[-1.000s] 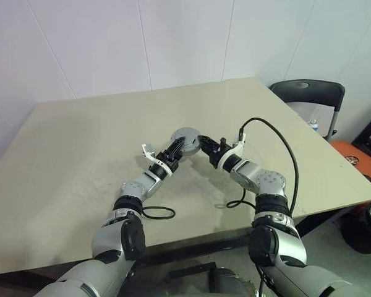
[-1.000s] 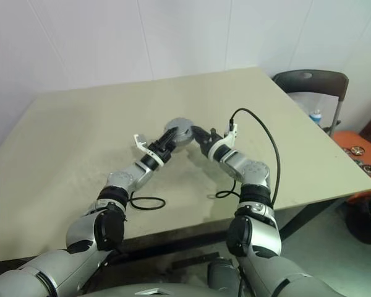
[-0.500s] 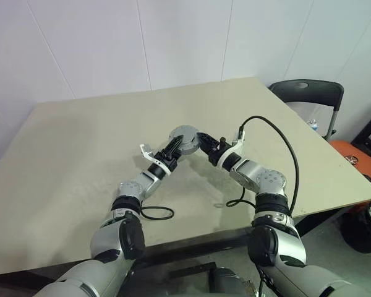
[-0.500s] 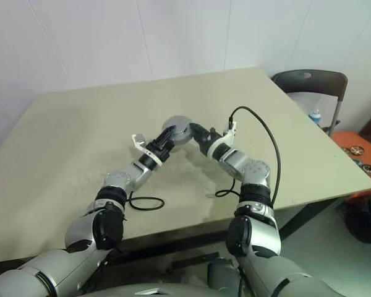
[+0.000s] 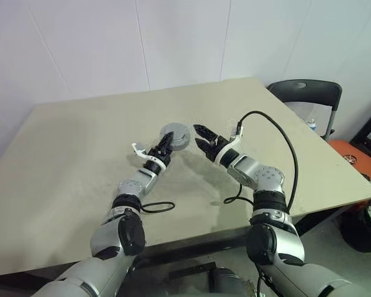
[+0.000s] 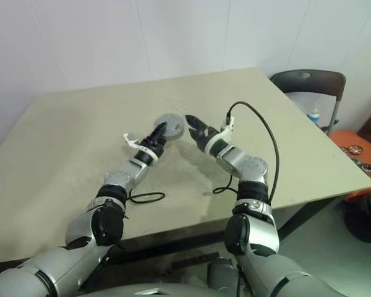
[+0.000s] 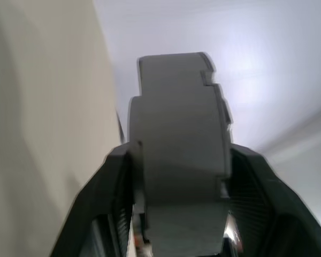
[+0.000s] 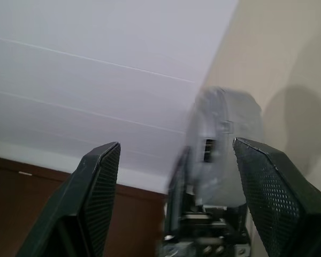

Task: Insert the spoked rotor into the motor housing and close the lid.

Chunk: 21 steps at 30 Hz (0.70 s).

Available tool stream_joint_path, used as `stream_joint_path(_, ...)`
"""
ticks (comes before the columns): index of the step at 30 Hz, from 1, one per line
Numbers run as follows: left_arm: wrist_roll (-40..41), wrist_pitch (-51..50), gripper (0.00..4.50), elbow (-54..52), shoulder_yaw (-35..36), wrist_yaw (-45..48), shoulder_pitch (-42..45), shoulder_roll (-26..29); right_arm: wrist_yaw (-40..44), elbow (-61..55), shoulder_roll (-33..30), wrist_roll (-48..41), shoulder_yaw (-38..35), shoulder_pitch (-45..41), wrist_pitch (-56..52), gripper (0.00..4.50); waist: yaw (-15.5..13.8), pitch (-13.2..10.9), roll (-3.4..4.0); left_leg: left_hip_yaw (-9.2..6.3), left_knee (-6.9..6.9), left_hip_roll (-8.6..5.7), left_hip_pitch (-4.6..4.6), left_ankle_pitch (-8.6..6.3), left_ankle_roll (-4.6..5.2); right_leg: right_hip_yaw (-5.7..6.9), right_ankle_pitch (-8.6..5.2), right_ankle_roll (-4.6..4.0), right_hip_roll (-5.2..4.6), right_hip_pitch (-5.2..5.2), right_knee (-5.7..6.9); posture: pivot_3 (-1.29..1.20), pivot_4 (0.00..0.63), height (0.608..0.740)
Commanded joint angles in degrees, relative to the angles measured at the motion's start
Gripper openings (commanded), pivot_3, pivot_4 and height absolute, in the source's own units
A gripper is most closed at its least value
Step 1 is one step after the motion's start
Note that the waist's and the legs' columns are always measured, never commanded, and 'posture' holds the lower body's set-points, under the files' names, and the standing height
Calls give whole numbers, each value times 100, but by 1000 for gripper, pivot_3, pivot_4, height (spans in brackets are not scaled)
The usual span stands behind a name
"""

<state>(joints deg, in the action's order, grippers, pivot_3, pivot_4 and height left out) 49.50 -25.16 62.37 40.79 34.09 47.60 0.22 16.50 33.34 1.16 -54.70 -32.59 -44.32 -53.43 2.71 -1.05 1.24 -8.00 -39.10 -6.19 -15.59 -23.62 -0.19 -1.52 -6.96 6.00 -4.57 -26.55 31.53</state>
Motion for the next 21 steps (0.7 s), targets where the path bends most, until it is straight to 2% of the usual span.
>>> stream_joint_path(1, 129, 387, 2125, 2, 200, -49, 259, 146, 87, -215, 8, -150, 78, -162, -3, 3552, -9, 0, 0, 0, -1, 0, 0, 0, 0, 0, 1, -1, 0, 0, 0, 0, 0, 740)
stream_joint_path(11, 119, 1533, 2124, 173, 590, -389, 353, 425, 108, -228, -24, -105, 203, -137, -22, 3552, 24, 1, -2, 2, -3, 1, -1, 1, -2, 0, 3, -4, 0, -1, 12, 0, 0, 740)
stream_joint_path(21, -240, 2957, 2124, 323, 542, -964, 260, 791, 117, -342, -30, -105, 335, -94, -85, 3552, -20, 3, -6, 1, -5, -1, -4, 2, -4, 0, 5, -6, -1, -2, 13, 0, 0, 740)
